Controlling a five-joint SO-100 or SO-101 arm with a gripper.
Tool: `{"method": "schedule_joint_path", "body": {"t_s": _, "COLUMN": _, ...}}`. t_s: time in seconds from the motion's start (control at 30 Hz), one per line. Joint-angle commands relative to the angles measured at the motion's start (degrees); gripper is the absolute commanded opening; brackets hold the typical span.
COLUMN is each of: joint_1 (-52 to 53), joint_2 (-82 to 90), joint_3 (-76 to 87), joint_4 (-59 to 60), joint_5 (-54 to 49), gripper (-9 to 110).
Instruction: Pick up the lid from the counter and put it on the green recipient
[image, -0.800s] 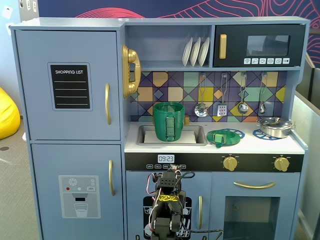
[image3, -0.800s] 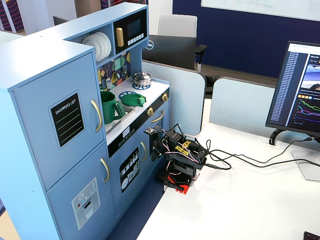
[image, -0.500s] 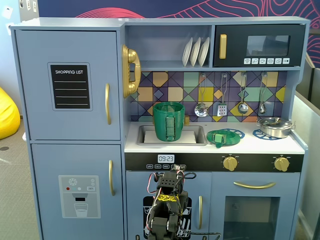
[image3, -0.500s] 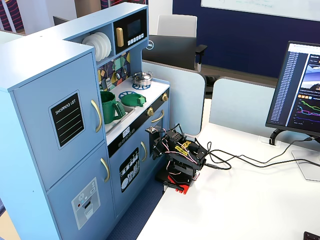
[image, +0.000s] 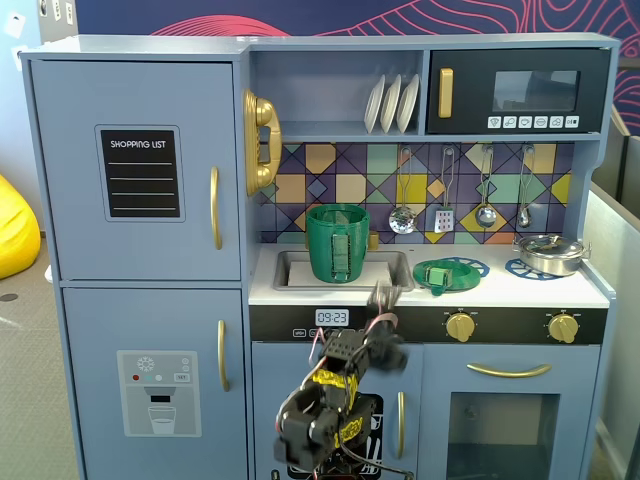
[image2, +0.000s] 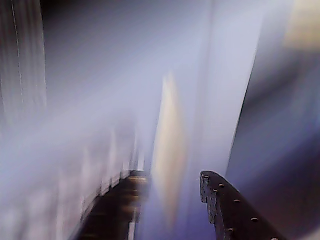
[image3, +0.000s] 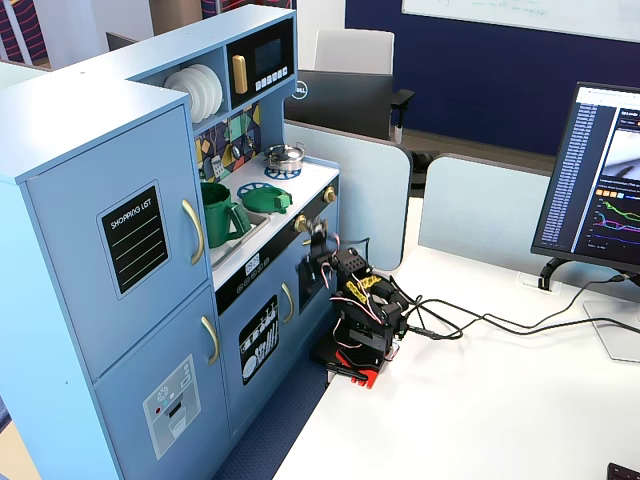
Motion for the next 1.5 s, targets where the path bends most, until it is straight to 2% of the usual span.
{"method": "schedule_joint_path", "body": {"t_s": 0.0, "joint_1": 6.24, "joint_2": -6.86, "joint_3": -14.5, "joint_4": -13.54, "joint_5": -1.32, "gripper": 32}}
{"method": "schedule_joint_path", "body": {"t_s": 0.13, "joint_1": 8.61, "joint_2": -8.7, "joint_3": -17.23, "joint_4": -17.67, "joint_5": 0.09, "gripper": 39}}
{"method": "schedule_joint_path", "body": {"t_s": 0.33, "joint_1": 8.26, "joint_2": -12.57, "joint_3": -17.31, "joint_4": -23.47, "joint_5": 0.53, "gripper": 37}}
{"method": "schedule_joint_path", "body": {"t_s": 0.67, "joint_1": 7.12, "joint_2": -28.92, "joint_3": -20.92, "joint_4": -37.88, "joint_5": -0.88, "gripper": 34}}
{"method": "schedule_joint_path", "body": {"t_s": 1.23, "joint_1": 5.1, "joint_2": -50.89, "joint_3": -36.12, "joint_4": -43.15, "joint_5": 0.26, "gripper": 29}}
{"method": "schedule_joint_path", "body": {"t_s": 1.37, "joint_1": 4.75, "joint_2": -53.7, "joint_3": -37.97, "joint_4": -43.59, "joint_5": -0.35, "gripper": 24}}
{"method": "schedule_joint_path", "body": {"t_s": 1.47, "joint_1": 4.04, "joint_2": -54.76, "joint_3": -38.23, "joint_4": -43.68, "joint_5": -3.87, "gripper": 0}}
